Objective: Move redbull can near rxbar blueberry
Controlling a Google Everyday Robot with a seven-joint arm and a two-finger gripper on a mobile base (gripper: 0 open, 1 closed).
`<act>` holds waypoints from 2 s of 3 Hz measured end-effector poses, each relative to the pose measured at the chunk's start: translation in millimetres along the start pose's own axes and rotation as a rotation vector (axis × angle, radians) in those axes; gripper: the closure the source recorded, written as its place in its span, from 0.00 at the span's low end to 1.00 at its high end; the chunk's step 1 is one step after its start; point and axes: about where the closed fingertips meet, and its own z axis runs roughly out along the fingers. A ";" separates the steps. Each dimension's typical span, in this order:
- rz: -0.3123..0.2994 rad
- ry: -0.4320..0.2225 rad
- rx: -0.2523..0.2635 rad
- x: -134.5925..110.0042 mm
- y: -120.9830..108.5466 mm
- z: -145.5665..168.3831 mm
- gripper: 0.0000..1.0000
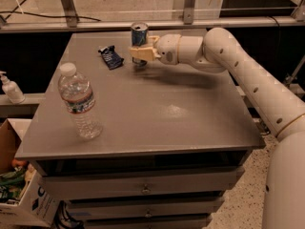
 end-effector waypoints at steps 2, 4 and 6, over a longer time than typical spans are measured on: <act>0.014 -0.002 -0.038 8.5 8.9 25.1 1.00; 0.028 0.024 -0.068 19.3 13.1 43.0 0.84; 0.039 0.041 -0.066 21.0 13.7 41.7 0.28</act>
Offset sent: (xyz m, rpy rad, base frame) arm 0.0020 0.0332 -0.0161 0.0133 0.0231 0.0478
